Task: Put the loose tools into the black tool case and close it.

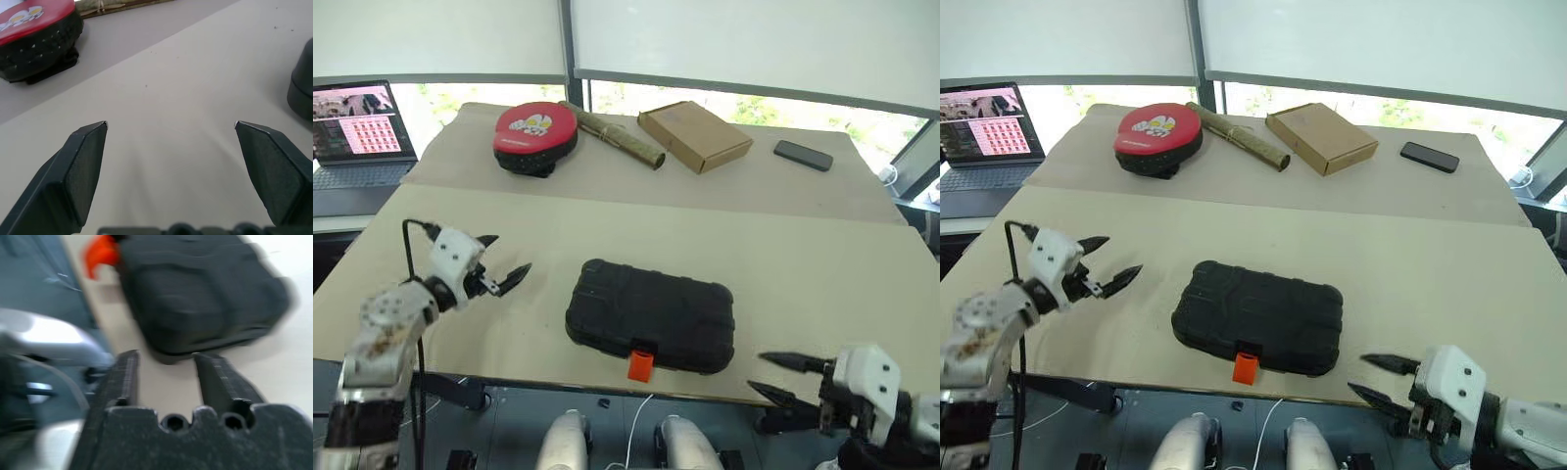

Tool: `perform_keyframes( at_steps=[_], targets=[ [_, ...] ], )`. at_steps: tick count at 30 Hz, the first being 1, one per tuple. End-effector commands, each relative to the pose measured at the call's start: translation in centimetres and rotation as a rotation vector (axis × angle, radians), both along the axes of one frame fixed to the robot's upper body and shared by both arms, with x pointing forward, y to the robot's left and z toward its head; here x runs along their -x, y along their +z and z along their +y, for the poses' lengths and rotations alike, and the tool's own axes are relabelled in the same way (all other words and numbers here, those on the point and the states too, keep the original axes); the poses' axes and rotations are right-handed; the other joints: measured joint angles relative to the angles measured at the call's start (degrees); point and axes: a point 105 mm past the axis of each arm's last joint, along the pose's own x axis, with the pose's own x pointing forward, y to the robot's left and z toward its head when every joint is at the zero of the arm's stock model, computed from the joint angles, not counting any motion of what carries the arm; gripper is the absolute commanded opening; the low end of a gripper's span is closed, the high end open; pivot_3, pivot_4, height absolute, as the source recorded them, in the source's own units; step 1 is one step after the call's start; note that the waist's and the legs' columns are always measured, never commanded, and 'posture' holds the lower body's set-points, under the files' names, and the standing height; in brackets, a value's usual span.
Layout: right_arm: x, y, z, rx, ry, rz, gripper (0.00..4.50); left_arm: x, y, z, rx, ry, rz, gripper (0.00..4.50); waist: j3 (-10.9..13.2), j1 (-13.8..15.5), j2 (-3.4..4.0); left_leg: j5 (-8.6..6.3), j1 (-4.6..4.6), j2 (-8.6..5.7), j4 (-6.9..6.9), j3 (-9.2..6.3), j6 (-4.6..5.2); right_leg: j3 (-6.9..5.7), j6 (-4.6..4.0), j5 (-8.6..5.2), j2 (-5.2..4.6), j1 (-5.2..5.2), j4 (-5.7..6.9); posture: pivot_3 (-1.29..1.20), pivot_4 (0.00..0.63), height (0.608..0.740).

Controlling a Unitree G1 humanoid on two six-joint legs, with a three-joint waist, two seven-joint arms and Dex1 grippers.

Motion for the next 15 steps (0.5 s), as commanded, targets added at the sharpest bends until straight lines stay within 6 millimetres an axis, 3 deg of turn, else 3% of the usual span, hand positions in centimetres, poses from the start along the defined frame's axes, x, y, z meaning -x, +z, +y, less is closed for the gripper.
perform_keyframes(
  at_steps=[1, 3, 8, 11, 13, 15],
  targets=[
    [0.1, -1.1, 1.2, 0.015, 0.067, 0.052, 0.47, -1.5, -0.6, -2.0, -0.099, -0.148, -0.005, 3.98, -0.04, -0.03, -0.02, -0.06, -0.05, 0.0, 0.0, 0.02, -0.1, 0.01, -0.02, 0.04, 0.0, 0.02, -0.04, 0.0, 0.15, 0.74],
    [-0.5, -1.9, 1.4, 0.028, 0.071, 0.067, 0.0, -2.3, -0.9, -3.4, -0.123, -0.226, 0.001, 3.35, -0.03, -0.24, -0.07, 0.04, -0.12, -0.02, 0.01, 0.07, 0.08, 0.05, -0.18, 0.17, 0.0, 0.0, -0.03, 0.0, 0.15, 0.74],
    [-2.3, -3.8, 2.1, 0.067, 0.088, 0.058, 0.0, -4.5, -1.6, -7.1, -0.221, -0.373, -0.023, 1.6, -0.02, 0.0, -0.24, 0.03, -0.31, -0.04, -0.03, -0.02, 0.09, 0.04, 0.25, 0.33, 0.16, -0.08, -0.04, 0.0, 0.15, 0.74],
    [-3.2, -4.0, 2.7, 0.061, 0.09, 0.044, 0.0, -4.8, -2.0, -8.7, -0.245, -0.44, -0.02, 0.58, -0.02, 0.03, -0.22, 0.04, -0.5, -0.07, -0.02, -0.04, 0.1, 0.06, 0.29, 0.31, 0.16, -0.19, -0.05, 0.0, 0.15, 0.74],
    [-4.4, -4.1, 2.7, 0.07, 0.048, 0.018, 0.0, -4.3, -2.1, -9.5, -0.236, -0.5, -0.007, 0.09, -0.02, -0.29, -0.21, 0.03, -0.59, -0.08, -0.03, -0.05, 0.1, 0.07, 0.3, 0.31, 0.16, -0.26, -0.07, 0.0, 0.15, 0.74],
    [-6.4, -4.1, 2.2, 0.103, -0.038, -0.039, 0.0, -3.4, -2.3, -9.8, -0.244, -0.573, 0.01, 0.09, -0.02, -0.66, -0.23, 0.03, -0.59, -0.05, -0.03, -0.05, 0.1, 0.08, 0.3, 0.31, 0.18, -0.27, -0.06, 0.0, 0.15, 0.74]
  ],
)
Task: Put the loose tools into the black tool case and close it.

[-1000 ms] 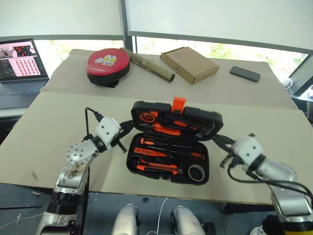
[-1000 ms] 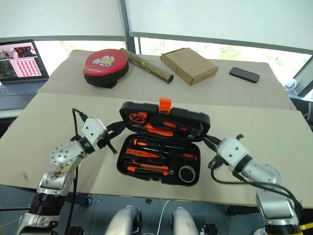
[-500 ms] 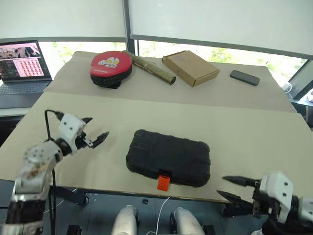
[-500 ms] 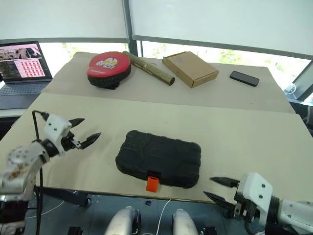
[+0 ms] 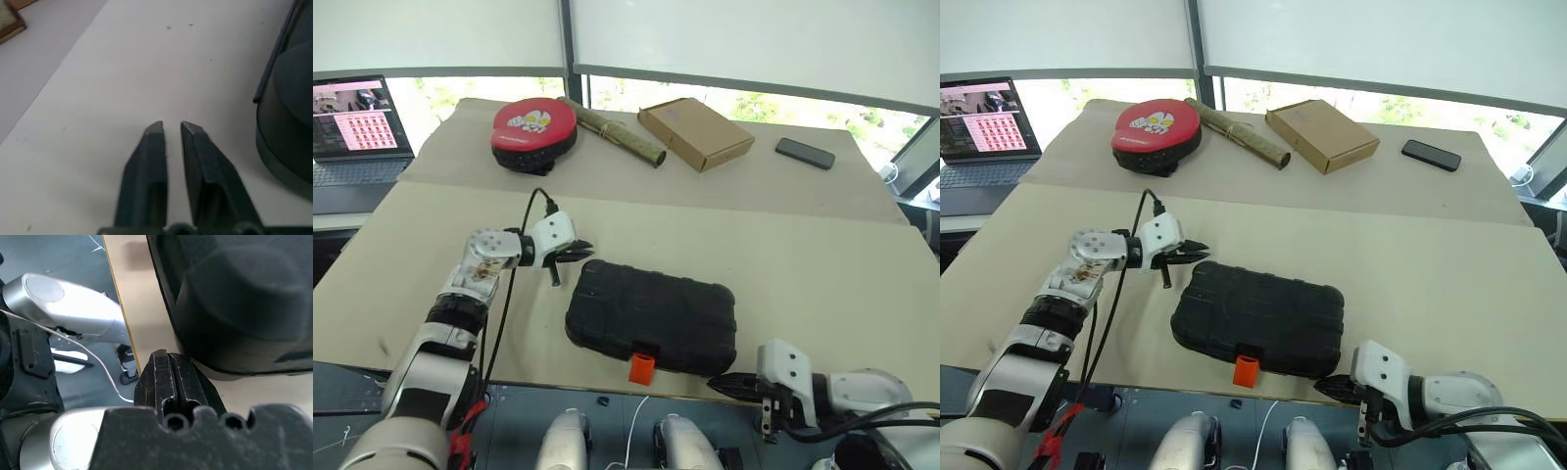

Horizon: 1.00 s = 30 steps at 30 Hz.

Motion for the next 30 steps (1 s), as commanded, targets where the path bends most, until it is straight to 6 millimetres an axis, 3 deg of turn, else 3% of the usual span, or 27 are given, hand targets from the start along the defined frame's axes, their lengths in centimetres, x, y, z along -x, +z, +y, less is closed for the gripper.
perform_keyframes(
  at_steps=[1, 6, 9, 13, 16, 19, 21, 23, 30],
  targets=[
    [-4.2, 0.7, -1.3, 0.062, -0.172, -0.144, 0.0, 1.6, 0.5, -0.8, -0.027, -0.145, 0.008, 0.09, 0.02, -0.51, -0.03, 0.0, 0.01, 0.01, 0.0, 0.0, 0.0, 0.0, 0.0, 0.0, 0.01, 0.0, 0.02, 0.0, 0.15, 0.74],
    [-9.0, 2.6, -3.8, 0.06, -0.366, -0.23, 0.0, 4.0, -1.0, 0.7, -0.122, -0.224, 0.05, 0.09, -0.01, -1.08, 0.02, 0.05, 0.3, 0.08, 0.01, 0.06, -0.07, 0.09, -0.06, 0.1, 0.06, 0.15, 0.1, 0.0, 0.15, 0.74],
    [-10.2, 3.4, -4.7, 0.055, -0.405, -0.235, 0.0, 4.6, -0.5, 1.2, -0.107, -0.209, 0.046, 0.09, 0.0, -0.93, 0.07, 0.04, 0.3, 0.08, 0.01, 0.11, -0.05, 0.11, -0.04, 0.08, 0.03, 0.14, 0.09, 0.0, 0.15, 0.74],
    [-9.2, 3.9, -4.6, 0.042, -0.349, -0.206, 0.0, 4.2, 2.2, 1.2, -0.027, -0.15, 0.047, 0.09, 0.01, 0.31, 0.07, 0.01, 0.0, 0.09, -0.01, 0.0, -0.02, -0.06, -0.03, 0.05, 0.04, -0.05, 0.1, 0.0, 0.15, 0.74],
    [-6.5, 5.1, -3.4, -0.005, -0.227, -0.114, 0.0, 5.0, 7.3, -1.1, 0.131, -0.215, 0.125, 0.09, 0.04, 0.8, 0.12, 0.02, -0.25, 0.04, 0.01, -0.03, -0.01, -0.06, 0.0, 0.04, 0.0, -0.25, 0.15, 0.0, 0.15, 0.74],
    [-4.4, 4.9, -2.8, 0.016, -0.134, -0.044, 0.0, 5.9, 8.2, -2.8, 0.108, -0.282, 0.126, 0.09, 0.0, 0.54, 0.18, 0.02, -0.6, 0.05, 0.24, -0.1, -0.01, -0.06, 0.06, 0.07, 0.02, -0.58, 0.27, 0.0, 0.15, 0.74],
    [-3.2, 4.7, -2.3, 0.021, -0.086, -0.003, 0.0, 6.5, 7.9, -3.9, 0.066, -0.332, 0.117, 0.09, -0.07, 0.34, 0.3, 0.01, -0.56, 0.01, 0.25, -0.11, 0.01, -0.03, 0.08, 0.07, 0.02, -0.51, 0.24, 0.0, 0.15, 0.74],
    [-1.9, 4.5, -1.2, 0.015, -0.016, 0.027, 0.0, 7.4, 6.1, -5.8, -0.026, -0.434, 0.103, 0.09, -0.09, 0.2, 0.34, 0.01, -0.46, 0.01, 0.24, -0.1, 0.01, -0.01, 0.08, 0.07, 0.05, -0.44, 0.24, 0.0, 0.15, 0.74],
    [-2.4, 4.0, 1.0, -0.014, 0.015, 0.038, 0.0, 7.7, 0.3, -6.9, -0.25, -0.54, 0.061, 0.09, -0.12, 0.07, 0.34, 0.01, -0.47, 0.02, 0.31, -0.12, 0.0, 0.05, 0.06, 0.08, 0.09, -0.48, 0.23, 0.0, 0.15, 0.74]
  ],
)
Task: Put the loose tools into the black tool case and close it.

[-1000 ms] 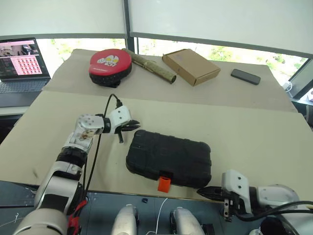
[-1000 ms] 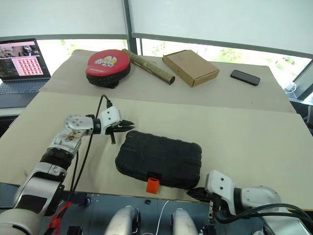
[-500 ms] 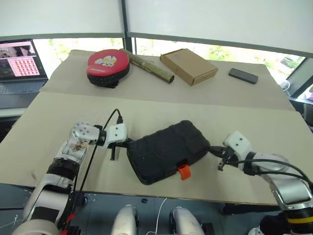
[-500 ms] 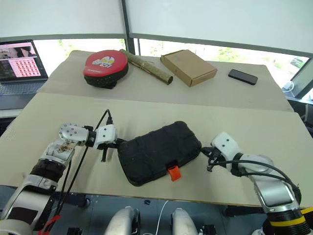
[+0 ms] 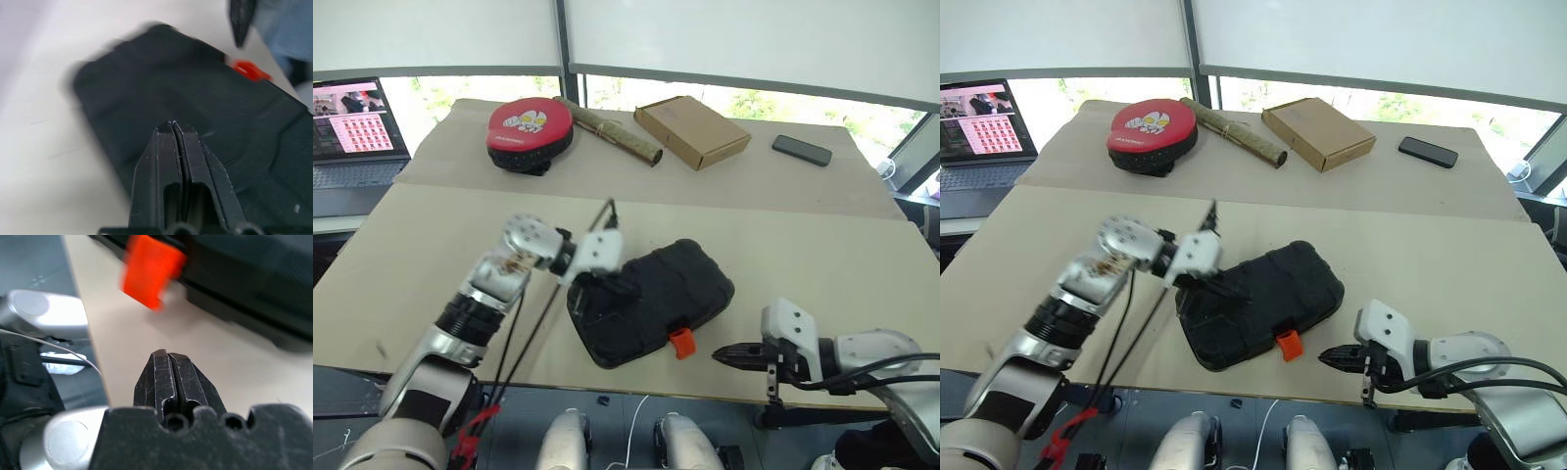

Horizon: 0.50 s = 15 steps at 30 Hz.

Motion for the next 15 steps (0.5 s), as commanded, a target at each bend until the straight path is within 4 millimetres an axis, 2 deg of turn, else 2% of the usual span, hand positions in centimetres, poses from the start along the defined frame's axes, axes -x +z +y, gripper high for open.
perform_keyframes(
  at_steps=[1, 6, 15],
  targets=[
    [-0.3, 0.0, 1.5, -0.018, 0.034, 0.0, 0.0, -0.3, -3.0, 0.5, -0.137, -0.047, -0.092, 0.09, -0.05, 0.09, 0.05, 0.0, 0.08, 0.0, 0.0, 0.0, 0.0, 0.0, -0.01, 0.0, 0.0, 0.1, -0.01, 0.0, 0.15, 0.74],
    [-0.6, -0.7, 2.5, -0.023, 0.048, 0.016, 0.0, -0.3, -3.4, 0.6, -0.124, -0.055, -0.093, 0.09, -0.06, 0.21, 0.04, -0.02, 0.64, 0.01, -0.02, 0.02, 0.03, -0.01, 0.0, -0.01, -0.03, 0.7, -0.14, 0.0, 0.15, 0.74],
    [-1.8, -2.0, 3.8, -0.025, 0.006, -0.043, 0.0, -0.2, -3.2, 0.4, -0.107, -0.05, -0.098, 0.09, -0.12, 0.21, 0.03, -0.02, 0.75, 0.03, -0.02, 0.04, 0.03, -0.01, 0.0, -0.01, -0.03, 0.78, -0.12, 0.0, 0.15, 0.74]
  ],
)
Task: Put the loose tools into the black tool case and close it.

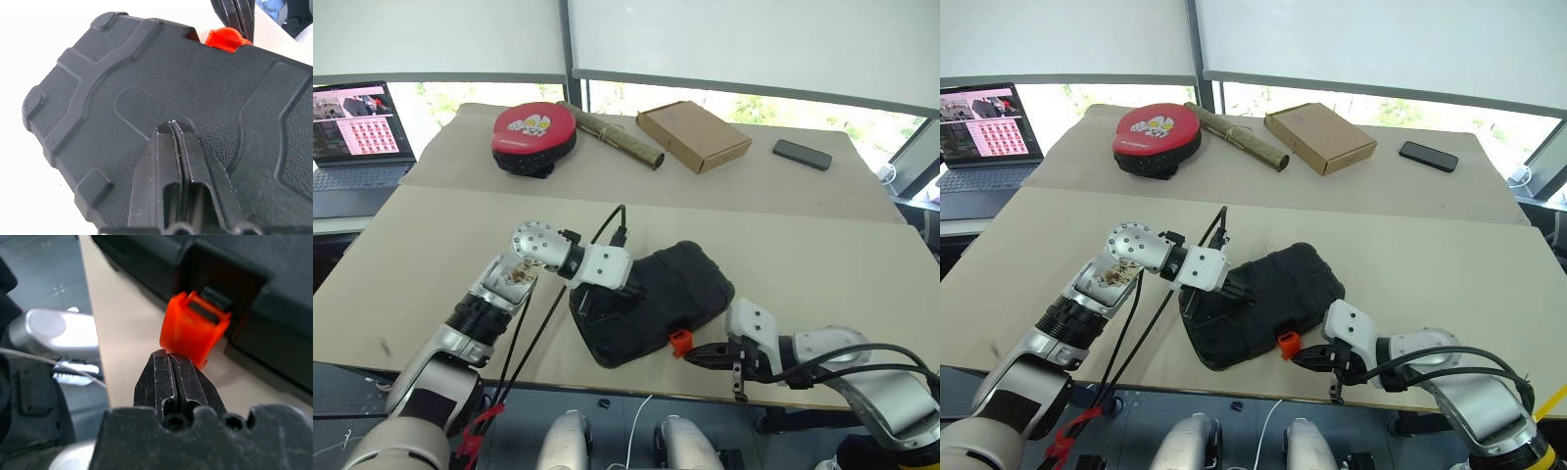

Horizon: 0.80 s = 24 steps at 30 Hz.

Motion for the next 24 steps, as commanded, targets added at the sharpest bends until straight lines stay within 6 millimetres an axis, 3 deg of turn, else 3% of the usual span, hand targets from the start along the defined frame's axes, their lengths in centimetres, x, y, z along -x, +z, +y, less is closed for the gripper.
perform_keyframes(
  at_steps=[1, 9, 18, 24],
  targets=[
    [-0.7, 0.0, 0.2, 0.011, -0.02, -0.073, 0.0, 0.2, -2.4, 0.6, -0.085, 0.024, 0.053, 0.09, 0.0, 0.03, 0.01, 0.0, 0.0, 0.0, 0.0, 0.0, 0.0, 0.0, 0.0, 0.0, 0.0, -0.01, 0.0, 0.0, 0.15, 0.74],
    [-0.9, 0.6, 0.7, -0.06, -0.057, -0.192, 0.0, 0.6, -3.0, 0.2, -0.108, -0.007, 0.053, 0.09, -0.01, 0.06, 0.01, 0.0, 0.0, 0.0, 0.0, 0.02, 0.0, 0.0, 0.0, 0.0, 0.0, 0.0, 0.0, 0.0, 0.15, 0.74],
    [-1.2, 4.7, 0.6, -0.23, -0.119, -0.363, 0.0, 0.6, -3.4, -0.3, -0.122, -0.041, 0.036, 0.09, -0.04, 0.01, 0.05, 0.01, 0.1, 0.01, 0.0, 0.04, -0.01, 0.02, 0.0, 0.02, 0.01, 0.05, 0.02, 0.0, 0.15, 0.74],
    [0.1, 3.2, -0.1, -0.152, -0.103, -0.283, 0.0, 0.6, -3.5, -0.3, -0.127, -0.053, 0.027, 0.09, -0.33, -0.36, 0.37, 0.02, 0.11, 0.02, -0.01, 0.04, -0.01, 0.06, -0.01, 0.03, 0.02, 0.04, 0.03, 0.0, 0.15, 0.74]
  ],
)
